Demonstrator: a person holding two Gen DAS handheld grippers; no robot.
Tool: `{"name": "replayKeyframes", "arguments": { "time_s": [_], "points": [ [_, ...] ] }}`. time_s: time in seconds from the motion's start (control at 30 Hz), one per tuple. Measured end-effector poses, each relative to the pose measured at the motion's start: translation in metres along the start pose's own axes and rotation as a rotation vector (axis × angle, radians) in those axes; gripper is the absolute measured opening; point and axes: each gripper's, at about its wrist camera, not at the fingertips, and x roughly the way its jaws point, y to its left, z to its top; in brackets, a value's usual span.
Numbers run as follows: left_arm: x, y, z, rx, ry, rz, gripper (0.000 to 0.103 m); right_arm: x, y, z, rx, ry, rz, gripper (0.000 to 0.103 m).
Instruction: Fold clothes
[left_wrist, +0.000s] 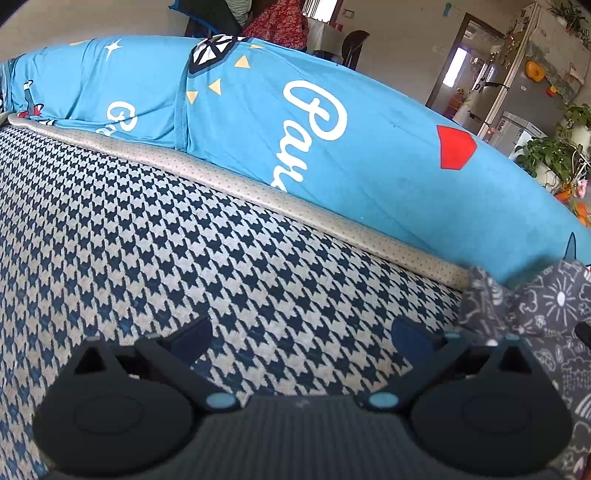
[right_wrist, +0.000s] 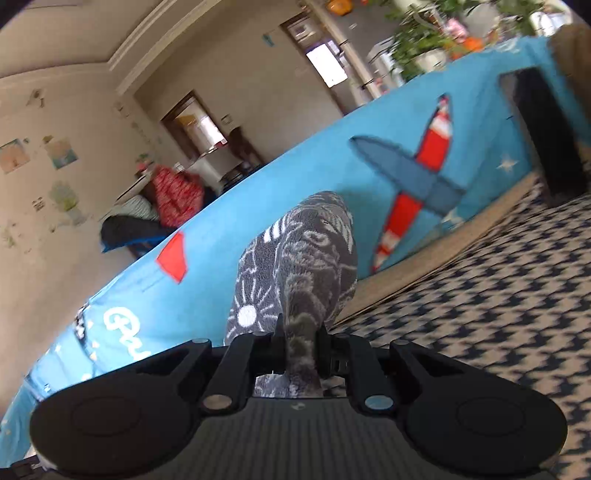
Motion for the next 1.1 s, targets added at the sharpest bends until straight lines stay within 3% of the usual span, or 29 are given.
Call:
{"name": "replayKeyframes", "arguments": {
  "time_s": [0.07, 0.13, 0.17, 0.23, 0.33, 0.4, 0.67, 0.83, 1.1],
  "points": [
    [-0.005, -0.003, -0.005, 0.002, 0.014, -0.024, 0.103, -0.020, -0.023, 0.011, 0.008, -0.047, -0.116, 0.012],
    [-0.013, -0.008, -0.012, 0.022, 0.025, -0.037, 0.103, -0.031, -0.044, 0.015, 0.012, -0.039, -0.223, 0.014],
    [-0.017, -0.010, -0.016, 0.032, 0.030, -0.042, 0.103, -0.037, -0.054, 0.014, 0.026, -0.032, -0.255, 0.020],
    [-0.025, -0.014, -0.024, 0.042, 0.041, -0.059, 0.103, -0.050, -0.072, 0.013, 0.057, -0.016, -0.314, 0.023],
    [-0.038, -0.017, -0.041, 0.030, 0.067, -0.106, 0.103, -0.074, -0.076, 0.012, 0.031, -0.052, -0.352, 0.041],
    [-0.047, -0.018, -0.057, 0.029, 0.095, -0.133, 0.103, -0.090, -0.075, 0.010, 0.014, -0.071, -0.343, 0.051],
    [-0.084, -0.006, -0.111, -0.014, 0.129, -0.167, 0.103, -0.136, -0.052, -0.025, -0.001, 0.056, -0.192, 0.052],
    [-0.101, 0.010, -0.128, -0.047, 0.109, -0.151, 0.103, -0.162, -0.041, -0.052, -0.003, 0.125, -0.114, 0.053],
    [-0.112, 0.019, -0.156, -0.026, 0.111, -0.121, 0.103, -0.192, -0.034, -0.082, -0.025, 0.160, -0.067, 0.057]
  ]
}}
